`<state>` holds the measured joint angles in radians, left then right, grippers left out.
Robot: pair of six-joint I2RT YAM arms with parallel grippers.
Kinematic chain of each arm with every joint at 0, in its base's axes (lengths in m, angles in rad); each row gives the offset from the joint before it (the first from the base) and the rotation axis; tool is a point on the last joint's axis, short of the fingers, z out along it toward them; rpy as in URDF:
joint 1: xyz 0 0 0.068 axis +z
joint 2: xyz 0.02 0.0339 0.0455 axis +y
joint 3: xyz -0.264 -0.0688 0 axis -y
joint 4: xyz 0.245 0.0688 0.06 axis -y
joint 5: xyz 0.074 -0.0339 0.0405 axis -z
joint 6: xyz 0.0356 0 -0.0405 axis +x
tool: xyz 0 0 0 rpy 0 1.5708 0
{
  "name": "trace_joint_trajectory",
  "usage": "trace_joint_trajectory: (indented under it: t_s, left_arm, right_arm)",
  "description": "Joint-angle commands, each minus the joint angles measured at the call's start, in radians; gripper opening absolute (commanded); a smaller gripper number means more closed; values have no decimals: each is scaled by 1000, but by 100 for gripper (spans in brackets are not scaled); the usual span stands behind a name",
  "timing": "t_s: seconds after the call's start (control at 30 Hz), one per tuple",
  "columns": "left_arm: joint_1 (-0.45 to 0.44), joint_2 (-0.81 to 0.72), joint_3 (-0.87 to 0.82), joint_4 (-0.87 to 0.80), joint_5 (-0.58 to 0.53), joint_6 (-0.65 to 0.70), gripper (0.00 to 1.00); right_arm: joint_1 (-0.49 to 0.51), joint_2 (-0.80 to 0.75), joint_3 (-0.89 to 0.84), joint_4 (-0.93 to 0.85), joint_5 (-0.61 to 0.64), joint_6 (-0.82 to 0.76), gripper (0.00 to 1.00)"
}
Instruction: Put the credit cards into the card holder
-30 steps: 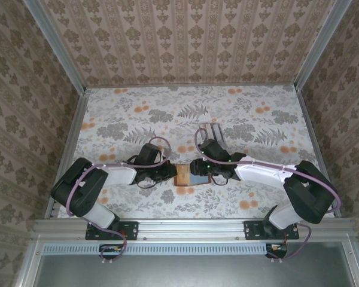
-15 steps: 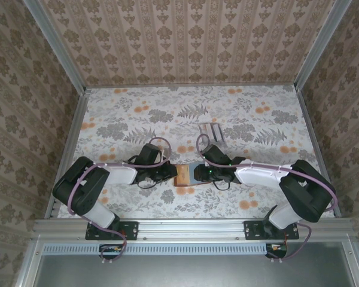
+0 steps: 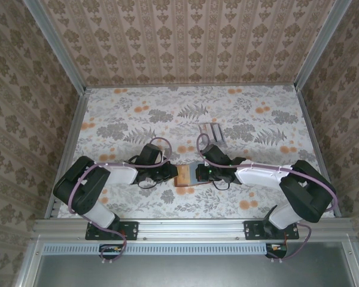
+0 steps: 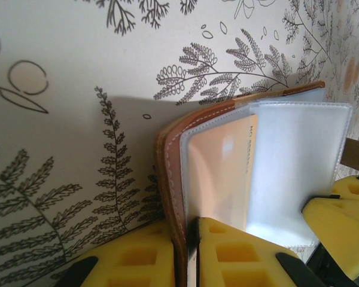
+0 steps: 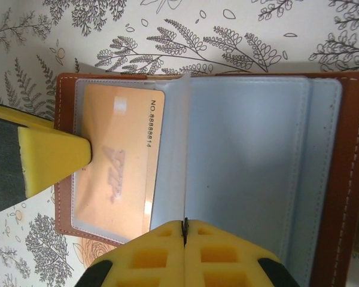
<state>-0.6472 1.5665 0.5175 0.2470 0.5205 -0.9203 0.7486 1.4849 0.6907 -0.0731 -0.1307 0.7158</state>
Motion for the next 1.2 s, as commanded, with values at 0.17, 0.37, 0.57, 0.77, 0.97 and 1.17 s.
trace_joint_trajectory:
  t_s: [0.17,0.37,0.57,0.77,0.97,1.17]
  left_arm:
    - [-8,9,31,-100,-32,42,12]
    - [-12,21,36,-84,-32,34,14]
    - [-16,21,33,-52,-19,20,21]
    - [-16,9,33,-50,-13,14,29]
    - [3,-15,17,-18,31,-15,56]
    - [62,-50,1,-20,70,-25,68]
  right_arm:
    - [-36,-87,-39,-29,48,-11,0]
    - [-40,-129,-56,5,25,-16,4]
    - [-38,-101,-63,127,-101,-4,17]
    - [-37,-35,-48,211,-189,8,28]
    - [-21,37,-40,331,-280,49,31]
    - [-5,59,-27,344,-299,32,37]
